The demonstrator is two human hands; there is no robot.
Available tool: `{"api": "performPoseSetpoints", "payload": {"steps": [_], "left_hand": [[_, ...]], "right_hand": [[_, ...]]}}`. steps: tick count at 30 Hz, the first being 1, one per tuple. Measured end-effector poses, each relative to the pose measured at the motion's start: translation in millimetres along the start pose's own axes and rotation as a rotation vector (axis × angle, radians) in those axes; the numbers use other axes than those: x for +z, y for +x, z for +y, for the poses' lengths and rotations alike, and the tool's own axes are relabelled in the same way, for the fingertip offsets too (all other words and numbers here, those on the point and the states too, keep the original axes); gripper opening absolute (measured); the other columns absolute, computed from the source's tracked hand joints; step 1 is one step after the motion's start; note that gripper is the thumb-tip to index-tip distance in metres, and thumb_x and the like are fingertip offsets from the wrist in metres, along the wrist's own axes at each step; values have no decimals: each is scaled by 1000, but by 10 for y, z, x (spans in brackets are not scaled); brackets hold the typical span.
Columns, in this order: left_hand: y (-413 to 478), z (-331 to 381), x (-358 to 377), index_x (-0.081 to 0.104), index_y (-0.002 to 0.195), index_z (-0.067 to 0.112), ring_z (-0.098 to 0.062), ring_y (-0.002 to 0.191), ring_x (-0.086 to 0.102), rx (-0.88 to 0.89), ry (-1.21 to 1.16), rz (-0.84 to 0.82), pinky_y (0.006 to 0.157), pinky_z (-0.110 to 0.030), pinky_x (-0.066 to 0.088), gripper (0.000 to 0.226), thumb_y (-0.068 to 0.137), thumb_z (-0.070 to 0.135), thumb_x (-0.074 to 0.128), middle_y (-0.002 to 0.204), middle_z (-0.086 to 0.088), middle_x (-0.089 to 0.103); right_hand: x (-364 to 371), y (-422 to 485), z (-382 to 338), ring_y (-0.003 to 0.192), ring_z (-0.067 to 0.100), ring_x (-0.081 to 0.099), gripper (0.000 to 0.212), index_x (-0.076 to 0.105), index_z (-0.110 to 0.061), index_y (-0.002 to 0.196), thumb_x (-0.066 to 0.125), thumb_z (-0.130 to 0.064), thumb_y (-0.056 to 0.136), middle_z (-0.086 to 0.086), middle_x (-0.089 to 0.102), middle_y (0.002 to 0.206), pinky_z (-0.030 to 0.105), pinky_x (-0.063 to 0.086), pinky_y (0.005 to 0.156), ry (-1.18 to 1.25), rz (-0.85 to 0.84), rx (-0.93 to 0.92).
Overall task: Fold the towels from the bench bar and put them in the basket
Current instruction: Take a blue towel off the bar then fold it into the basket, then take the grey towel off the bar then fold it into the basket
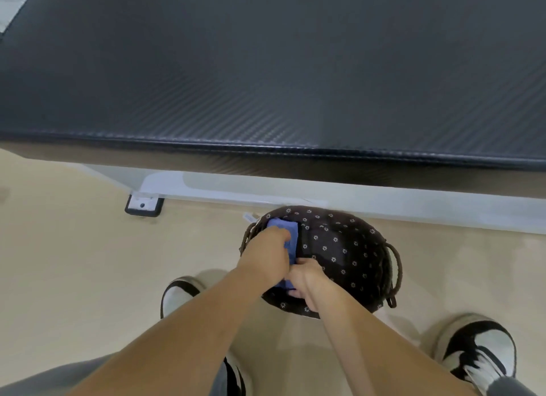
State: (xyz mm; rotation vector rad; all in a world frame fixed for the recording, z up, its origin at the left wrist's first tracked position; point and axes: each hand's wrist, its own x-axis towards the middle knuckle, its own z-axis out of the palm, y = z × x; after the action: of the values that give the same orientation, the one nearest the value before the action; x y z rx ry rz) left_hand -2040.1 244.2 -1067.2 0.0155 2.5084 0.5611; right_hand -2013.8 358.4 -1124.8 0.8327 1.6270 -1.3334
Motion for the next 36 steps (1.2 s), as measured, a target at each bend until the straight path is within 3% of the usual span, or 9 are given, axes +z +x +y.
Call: {"api": "performPoseSetpoints", "payload": {"steps": [2, 4, 10, 20, 22, 26, 28, 31, 36], "left_hand": [[34, -11, 106, 62, 122, 7, -30, 117, 59, 66, 111, -138, 93, -38, 50, 31, 93, 8, 52, 137, -5, 53], [44, -38, 202, 51, 145, 8, -30, 137, 47, 68, 210, -238, 106, -43, 47, 49, 96, 12, 54, 166, -3, 24], [13, 11, 257, 44, 141, 8, -28, 131, 39, 78, 444, -69, 86, -37, 52, 59, 86, 7, 67, 156, -7, 24], [144, -116, 378, 7, 163, 7, -30, 154, 19, -3, 476, -303, 118, -45, 38, 88, 94, 4, 61, 172, -7, -13], [103, -53, 285, 13, 162, 6, -32, 151, 26, 10, 482, -320, 115, -46, 41, 85, 93, 4, 62, 172, -10, -10], [-151, 250, 14, 41, 147, 13, -33, 135, 44, 71, 524, -262, 89, -46, 53, 62, 90, 5, 64, 164, -9, 16], [-277, 435, -105, 46, 142, 15, -30, 129, 50, 164, 481, -203, 82, -43, 53, 54, 91, 10, 62, 159, -7, 27], [-440, 796, -377, 50, 142, 20, -24, 114, 60, 313, 372, -139, 89, -43, 56, 50, 93, 14, 58, 141, -3, 48], [-831, 1609, -854, 53, 142, 34, -17, 111, 63, 443, 156, -6, 95, -33, 54, 48, 96, 23, 56, 132, 7, 63]], "right_hand": [[-10, 13, 3, 75, 15, 54, 38, 57, 0, 137, 55, 0, 99, 6, 57, 97, 14, 49, 53, -59, 6, -18], [-61, 12, 7, 74, 13, 53, 38, 58, -12, 132, 57, 3, 97, 5, 58, 97, 11, 42, 47, -138, 8, -18], [-219, 76, 98, 90, 18, 60, 41, 65, -16, 131, 56, 0, 95, 0, 68, 102, 26, 55, 84, -242, 54, -69], [-488, -113, -38, 90, 23, 68, 32, 70, -14, 121, 61, -7, 91, 8, 71, 107, 27, 56, 80, -242, 202, -174], [-585, -279, -127, 82, 15, 64, 29, 64, -13, 125, 60, -12, 97, 5, 67, 105, 19, 52, 69, -300, 203, -222], [-757, -736, -415, 109, 31, 67, 47, 53, -15, 139, 62, -26, 95, 12, 68, 121, 41, 53, 100, -446, 167, -257], [-850, -1091, -583, 109, 30, 63, 34, 57, -18, 129, 59, -29, 97, 8, 67, 119, 38, 50, 103, -583, 155, -314], [-1070, -1662, -810, 126, 26, 54, 37, 56, -17, 137, 54, -26, 102, 5, 57, 136, 36, 42, 106, -765, 180, -402], [-1588, -2675, -996, 117, 25, 58, 32, 59, -18, 134, 54, -20, 103, 4, 61, 133, 33, 49, 95, -887, 289, -462]]}}
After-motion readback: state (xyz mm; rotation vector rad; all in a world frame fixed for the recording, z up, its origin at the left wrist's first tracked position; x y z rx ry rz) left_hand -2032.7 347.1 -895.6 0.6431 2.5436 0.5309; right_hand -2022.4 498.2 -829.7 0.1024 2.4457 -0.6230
